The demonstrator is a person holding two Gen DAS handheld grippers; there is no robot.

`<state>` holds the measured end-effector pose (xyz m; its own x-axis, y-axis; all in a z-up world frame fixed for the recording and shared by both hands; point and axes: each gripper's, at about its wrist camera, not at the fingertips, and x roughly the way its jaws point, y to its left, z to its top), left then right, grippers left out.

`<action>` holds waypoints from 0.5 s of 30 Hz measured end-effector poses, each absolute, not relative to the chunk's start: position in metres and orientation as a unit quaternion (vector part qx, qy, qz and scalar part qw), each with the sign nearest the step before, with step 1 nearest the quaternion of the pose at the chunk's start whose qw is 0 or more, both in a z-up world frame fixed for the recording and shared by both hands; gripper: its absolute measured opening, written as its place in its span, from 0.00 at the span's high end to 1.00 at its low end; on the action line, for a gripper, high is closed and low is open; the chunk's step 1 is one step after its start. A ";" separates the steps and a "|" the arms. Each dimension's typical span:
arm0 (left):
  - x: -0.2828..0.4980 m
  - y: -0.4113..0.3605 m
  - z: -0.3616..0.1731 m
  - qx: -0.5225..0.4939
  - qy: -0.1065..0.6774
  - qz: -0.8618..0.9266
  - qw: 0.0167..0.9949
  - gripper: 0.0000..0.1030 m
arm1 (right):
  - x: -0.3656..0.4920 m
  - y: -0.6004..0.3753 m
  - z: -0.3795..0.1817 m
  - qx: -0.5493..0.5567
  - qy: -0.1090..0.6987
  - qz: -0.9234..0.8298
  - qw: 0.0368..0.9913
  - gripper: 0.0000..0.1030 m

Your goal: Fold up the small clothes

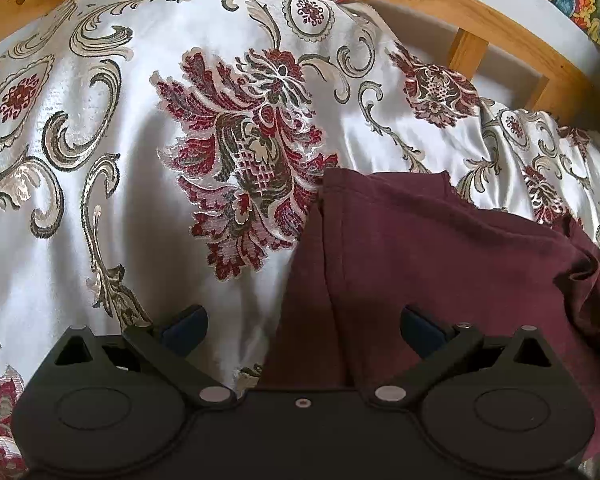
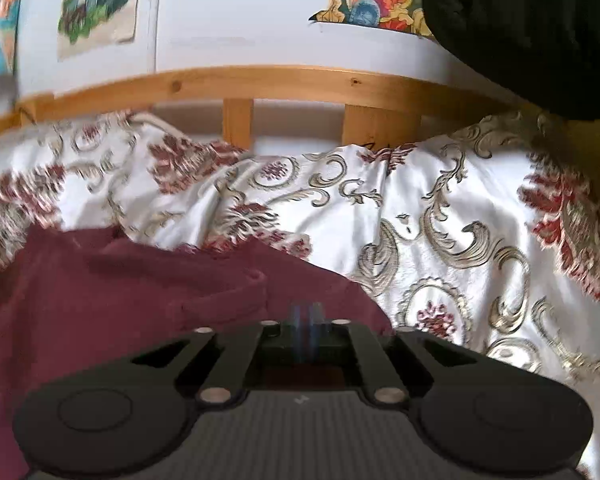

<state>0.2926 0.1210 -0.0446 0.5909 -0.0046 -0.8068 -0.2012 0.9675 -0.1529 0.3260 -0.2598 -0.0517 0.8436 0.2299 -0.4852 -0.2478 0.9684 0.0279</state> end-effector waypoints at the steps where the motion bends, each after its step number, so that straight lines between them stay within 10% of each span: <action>1: 0.293 0.121 -0.045 -0.114 0.450 0.057 0.884 0.01 | 0.323 -0.257 -0.051 -0.021 0.245 0.137 0.959 0.40; 8: 0.296 0.122 -0.045 -0.120 0.460 0.066 0.877 0.01 | 0.317 -0.197 -0.071 -0.150 0.266 0.192 0.933 0.36; 12: 0.289 0.118 -0.037 -0.115 0.455 0.058 0.881 0.01 | 0.327 -0.193 -0.077 -0.179 0.282 0.149 0.931 0.91; 15: 0.285 0.120 -0.033 -0.119 0.450 0.060 0.883 0.01 | 0.327 -0.214 -0.060 -0.130 0.264 0.108 0.950 0.93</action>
